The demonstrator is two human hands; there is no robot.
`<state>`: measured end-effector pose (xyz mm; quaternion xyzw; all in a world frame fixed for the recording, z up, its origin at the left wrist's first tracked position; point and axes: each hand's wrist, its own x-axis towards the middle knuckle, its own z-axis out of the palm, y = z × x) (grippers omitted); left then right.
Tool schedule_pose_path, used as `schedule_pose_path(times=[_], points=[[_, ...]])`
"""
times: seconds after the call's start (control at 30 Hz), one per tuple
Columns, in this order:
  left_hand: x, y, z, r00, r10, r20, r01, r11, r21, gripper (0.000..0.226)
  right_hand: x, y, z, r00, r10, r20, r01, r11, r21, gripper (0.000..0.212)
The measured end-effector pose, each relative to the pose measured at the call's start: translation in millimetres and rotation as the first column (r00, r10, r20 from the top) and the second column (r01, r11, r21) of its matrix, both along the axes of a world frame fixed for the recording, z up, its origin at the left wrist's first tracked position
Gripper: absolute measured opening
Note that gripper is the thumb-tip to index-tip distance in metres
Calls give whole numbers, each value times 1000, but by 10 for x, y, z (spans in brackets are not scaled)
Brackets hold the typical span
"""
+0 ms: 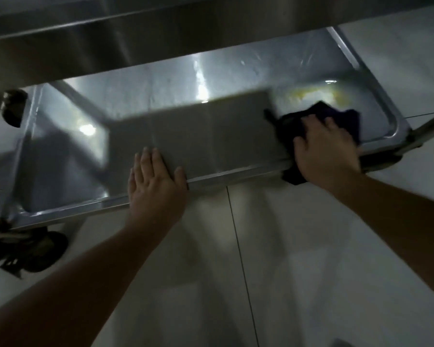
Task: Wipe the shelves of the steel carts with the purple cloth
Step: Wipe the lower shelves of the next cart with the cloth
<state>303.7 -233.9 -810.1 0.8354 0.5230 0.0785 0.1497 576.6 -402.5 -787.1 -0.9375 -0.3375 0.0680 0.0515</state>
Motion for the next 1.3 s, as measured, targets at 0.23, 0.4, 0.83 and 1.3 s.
schedule_pose_path(times=[0.23, 0.4, 0.83, 1.3], points=[[68, -32, -90, 997, 6, -83, -2, 999, 40, 77, -476, 203, -68, 859, 499, -114, -493, 867, 80, 59], [53, -32, -145, 995, 7, -99, 2, 996, 90, 76, 630, -292, -104, 993, 121, 2, -120, 989, 84, 59], [59, -44, -159, 991, 11, -132, 4, 993, 116, 82, -304, 94, -155, 957, 288, 19, -288, 950, 124, 59], [68, -44, -117, 987, -12, -162, 30, 994, 108, 82, 1593, 258, -218, 960, -282, 0, 278, 947, 158, 70]])
